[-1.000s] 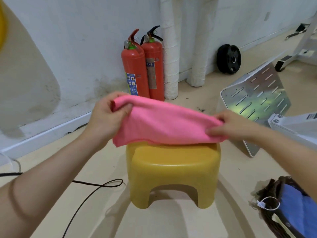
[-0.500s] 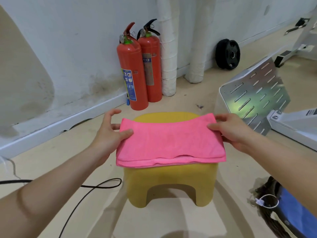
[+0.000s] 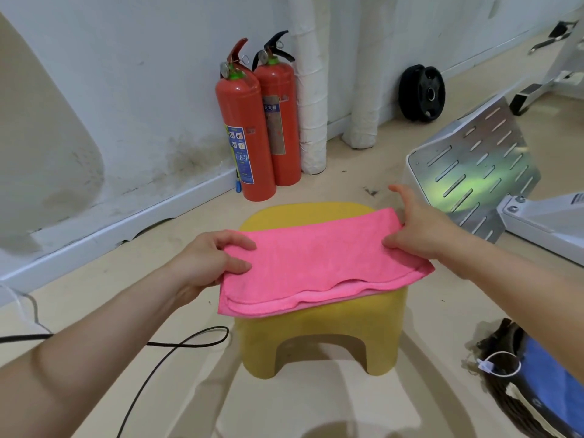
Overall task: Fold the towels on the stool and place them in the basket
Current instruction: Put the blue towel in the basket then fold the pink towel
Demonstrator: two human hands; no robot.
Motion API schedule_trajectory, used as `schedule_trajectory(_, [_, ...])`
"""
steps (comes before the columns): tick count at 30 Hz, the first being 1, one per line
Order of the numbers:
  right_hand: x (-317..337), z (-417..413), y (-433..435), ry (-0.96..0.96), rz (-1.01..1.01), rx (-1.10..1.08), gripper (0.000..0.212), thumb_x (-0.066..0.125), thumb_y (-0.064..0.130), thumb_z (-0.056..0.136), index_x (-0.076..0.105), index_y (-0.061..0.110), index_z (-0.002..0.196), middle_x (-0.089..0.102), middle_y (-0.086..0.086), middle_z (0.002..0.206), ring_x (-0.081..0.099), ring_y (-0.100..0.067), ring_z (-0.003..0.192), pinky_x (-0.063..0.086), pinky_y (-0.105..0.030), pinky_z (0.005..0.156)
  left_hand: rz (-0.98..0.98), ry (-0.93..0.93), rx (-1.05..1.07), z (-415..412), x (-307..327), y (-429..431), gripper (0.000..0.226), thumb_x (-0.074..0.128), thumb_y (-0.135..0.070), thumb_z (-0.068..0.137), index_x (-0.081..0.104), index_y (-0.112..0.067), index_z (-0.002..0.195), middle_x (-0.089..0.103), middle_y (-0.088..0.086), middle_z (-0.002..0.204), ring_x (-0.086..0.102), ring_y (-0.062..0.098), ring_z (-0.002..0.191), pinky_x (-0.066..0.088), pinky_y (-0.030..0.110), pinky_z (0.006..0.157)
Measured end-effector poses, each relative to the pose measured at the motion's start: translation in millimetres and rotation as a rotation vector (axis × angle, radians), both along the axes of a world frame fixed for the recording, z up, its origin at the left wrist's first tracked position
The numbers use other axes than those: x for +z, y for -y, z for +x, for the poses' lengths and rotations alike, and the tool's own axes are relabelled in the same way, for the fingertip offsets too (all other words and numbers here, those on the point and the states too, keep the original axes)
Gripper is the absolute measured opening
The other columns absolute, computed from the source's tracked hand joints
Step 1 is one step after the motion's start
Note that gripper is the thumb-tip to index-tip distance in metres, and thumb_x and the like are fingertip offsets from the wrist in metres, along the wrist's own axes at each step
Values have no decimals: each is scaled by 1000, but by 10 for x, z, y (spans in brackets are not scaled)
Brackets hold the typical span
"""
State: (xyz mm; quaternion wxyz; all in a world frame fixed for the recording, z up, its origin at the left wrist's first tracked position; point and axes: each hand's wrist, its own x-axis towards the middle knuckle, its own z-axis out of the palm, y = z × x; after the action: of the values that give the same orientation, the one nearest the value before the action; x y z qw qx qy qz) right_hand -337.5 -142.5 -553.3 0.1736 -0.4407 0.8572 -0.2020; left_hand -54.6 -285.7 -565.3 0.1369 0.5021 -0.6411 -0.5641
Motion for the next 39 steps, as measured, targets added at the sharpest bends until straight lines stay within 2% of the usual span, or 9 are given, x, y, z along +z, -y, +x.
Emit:
schedule_trajectory(4, [13,-21,-40,50,92,-10,88,73,23,76,19,25,147,56,-12,121,57,-30,104,48,-34,87,88,79,-78,83,45,16,15,72,-1,76,77,-14,82,57,5,77,46,12,62,39,21,56])
schedule_trajectory(8, [67,-19,-20,52,77,40,87,70,10,75,22,22,147,57,-9,98,55,-27,89,40,-27,71,157,68,-428,244,195,45,61,56,10,57,72,-18,109,49,11,81,48,20,75,45,24,72])
schedule_trajectory(12, [78,102,82,-68,-137,127,82,60,1,74,27,20,146,59,-13,117,55,-29,107,36,-23,79,-420,209,-478,136,251,-65,53,59,16,73,76,-29,95,68,-1,75,63,18,69,51,18,69])
schedule_trajectory(15, [174,246,154,-47,-315,204,75,62,3,75,35,20,143,65,-5,96,58,-21,88,43,-28,79,-768,235,-428,44,307,-106,39,71,0,75,75,-37,87,64,-9,79,56,8,72,47,25,71])
schedule_trajectory(20, [416,595,171,294,-421,279,69,72,1,73,48,24,133,74,3,83,66,-9,74,54,-32,81,-1233,232,-478,-23,449,-136,24,59,-34,75,72,-41,94,48,-7,126,34,19,115,33,40,96])
schedule_trajectory(28, [617,889,74,461,-399,431,57,67,-5,80,53,26,125,75,-2,89,69,-2,77,57,-25,78,-1310,149,-661,-153,615,-235,30,58,-46,77,76,-23,85,55,0,131,37,21,131,35,44,105])
schedule_trajectory(31, [638,903,56,441,-400,480,54,62,-9,79,55,24,121,75,-2,87,68,-3,75,57,-27,77,-1258,116,-665,-143,641,-225,26,60,-46,74,75,-24,78,65,-8,112,53,11,117,26,25,105])
schedule_trajectory(35, [642,882,60,386,-442,509,57,60,-11,73,55,27,116,70,0,88,62,1,68,54,-20,67,-1159,38,-626,-106,720,-297,25,60,-40,74,76,-21,78,67,-10,89,57,2,80,38,9,77])
schedule_trajectory(39, [400,809,118,560,-416,286,66,72,-1,62,51,29,117,66,3,97,64,-12,74,56,-35,65,-1137,-50,-569,-81,848,-308,20,66,-35,74,77,-19,78,67,-10,86,61,5,74,45,18,60])
